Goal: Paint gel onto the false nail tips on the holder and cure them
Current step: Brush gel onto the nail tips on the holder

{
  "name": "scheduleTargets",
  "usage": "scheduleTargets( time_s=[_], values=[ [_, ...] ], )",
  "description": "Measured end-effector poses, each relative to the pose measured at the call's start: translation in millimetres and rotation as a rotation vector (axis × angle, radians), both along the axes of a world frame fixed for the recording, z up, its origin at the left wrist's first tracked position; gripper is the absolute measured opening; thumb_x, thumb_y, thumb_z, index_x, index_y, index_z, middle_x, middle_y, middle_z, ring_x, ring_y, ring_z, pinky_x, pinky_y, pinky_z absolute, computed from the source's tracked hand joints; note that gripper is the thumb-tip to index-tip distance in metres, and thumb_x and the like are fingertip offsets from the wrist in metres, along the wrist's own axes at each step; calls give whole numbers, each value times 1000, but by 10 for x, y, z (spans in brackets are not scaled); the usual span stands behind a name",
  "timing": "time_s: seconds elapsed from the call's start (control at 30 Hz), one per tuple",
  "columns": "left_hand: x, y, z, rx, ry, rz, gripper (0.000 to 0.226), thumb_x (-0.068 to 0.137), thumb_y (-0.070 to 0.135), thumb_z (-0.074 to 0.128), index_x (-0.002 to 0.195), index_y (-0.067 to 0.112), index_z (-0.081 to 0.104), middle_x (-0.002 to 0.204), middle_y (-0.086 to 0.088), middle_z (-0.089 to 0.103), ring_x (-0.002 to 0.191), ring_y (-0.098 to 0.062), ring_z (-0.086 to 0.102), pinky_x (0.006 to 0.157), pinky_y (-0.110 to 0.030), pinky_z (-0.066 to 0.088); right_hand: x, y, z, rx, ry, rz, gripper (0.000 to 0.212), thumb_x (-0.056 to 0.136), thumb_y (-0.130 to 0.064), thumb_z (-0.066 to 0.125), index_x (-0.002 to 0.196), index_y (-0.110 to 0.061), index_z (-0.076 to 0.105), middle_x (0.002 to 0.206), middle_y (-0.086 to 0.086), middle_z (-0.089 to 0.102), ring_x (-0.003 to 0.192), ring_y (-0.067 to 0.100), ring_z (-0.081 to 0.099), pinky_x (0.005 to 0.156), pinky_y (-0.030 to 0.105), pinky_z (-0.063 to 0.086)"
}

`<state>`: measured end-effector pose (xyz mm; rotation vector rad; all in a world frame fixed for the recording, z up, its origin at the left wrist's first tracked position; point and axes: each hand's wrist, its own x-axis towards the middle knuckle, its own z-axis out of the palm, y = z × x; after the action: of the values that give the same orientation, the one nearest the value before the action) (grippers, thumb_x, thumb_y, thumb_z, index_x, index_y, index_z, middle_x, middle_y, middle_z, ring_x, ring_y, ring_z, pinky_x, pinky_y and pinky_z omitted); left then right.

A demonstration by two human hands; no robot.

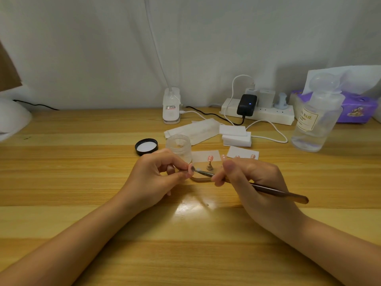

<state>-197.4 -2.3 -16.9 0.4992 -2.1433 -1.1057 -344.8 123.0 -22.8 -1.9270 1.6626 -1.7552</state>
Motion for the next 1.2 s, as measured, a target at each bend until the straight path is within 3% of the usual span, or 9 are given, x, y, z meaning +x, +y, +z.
scheduleTargets(
  time_s=[0.1, 0.3, 0.4, 0.5, 0.57, 0.7, 0.9, 1.1, 1.2],
  values=[
    [5, 2, 3, 5, 0, -5, 7, 64, 29, 68, 71, 29, 70, 65, 5, 52, 51, -9, 49, 40, -18, 44, 1, 15, 7, 9, 3, 38, 38, 92, -36, 38, 75, -19, 67, 66, -2, 68, 66, 2, 64, 67, 24, 51],
    [5, 2, -9, 76, 24, -26, 13, 63, 37, 69, 71, 29, 75, 75, 1, 62, 68, -10, 56, 41, -19, 46, 36, 44, 36, -3, -34, 70, 41, 91, -38, 36, 71, -16, 66, 60, -4, 63, 59, -2, 61, 59, 11, 47],
    [13, 9, -2, 117, 25, -25, 19, 60, 41, 69, 74, 30, 76, 83, 3, 63, 72, -9, 60, 42, -19, 47, 22, 70, 49, -60, -186, 67, 44, 88, -37, 33, 68, -13, 64, 54, -7, 56, 50, -6, 53, 53, 1, 36],
    [7, 24, 11, 141, 18, -34, 19, 60, 39, 69, 77, 33, 75, 83, 5, 65, 70, -6, 60, 43, -18, 47, 2, 74, 70, -54, -315, 23, 41, 84, -45, 33, 69, -18, 61, 47, 0, 52, 45, 0, 49, 49, 5, 34],
    [5, 37, 24, 148, 15, -32, 17, 61, 35, 68, 77, 34, 75, 84, 6, 68, 67, -4, 60, 43, -17, 47, -3, 66, 78, -15, -333, 19, 34, 87, -45, 41, 76, -19, 60, 54, 3, 59, 46, 0, 50, 49, 8, 37],
    [3, 37, 20, 143, 22, -15, 17, 66, 26, 66, 81, 27, 74, 87, 4, 71, 66, -4, 62, 43, -16, 46, -3, 59, 90, 35, -252, 23, 19, 81, -39, 52, 88, -23, 61, 77, -3, 68, 61, 4, 61, 54, 16, 48],
    [-5, 40, -4, 72, 27, -35, 19, 72, 31, 60, 87, 32, 71, 90, -4, 69, 70, -4, 61, 43, -17, 47, -1, 21, 78, -11, 75, 1, 18, 82, -24, 58, 84, -9, 68, 81, -4, 65, 74, 11, 60, 56, 27, 49],
    [-2, 53, -19, 19, 19, -52, 19, 70, 42, 56, 85, 41, 69, 86, 4, 68, 70, -1, 60, 43, -17, 47, -21, 12, 40, -12, 91, -4, 32, 90, -24, 44, 78, -7, 68, 78, 0, 62, 74, 10, 58, 62, 28, 45],
    [-6, 52, -15, -8, 12, -53, 17, 72, 35, 57, 84, 41, 68, 84, 6, 67, 70, 0, 60, 43, -17, 47, -19, 0, 32, -2, 85, 1, 37, 92, -28, 41, 81, -8, 69, 79, 0, 63, 77, 8, 59, 65, 26, 46]
  ],
)
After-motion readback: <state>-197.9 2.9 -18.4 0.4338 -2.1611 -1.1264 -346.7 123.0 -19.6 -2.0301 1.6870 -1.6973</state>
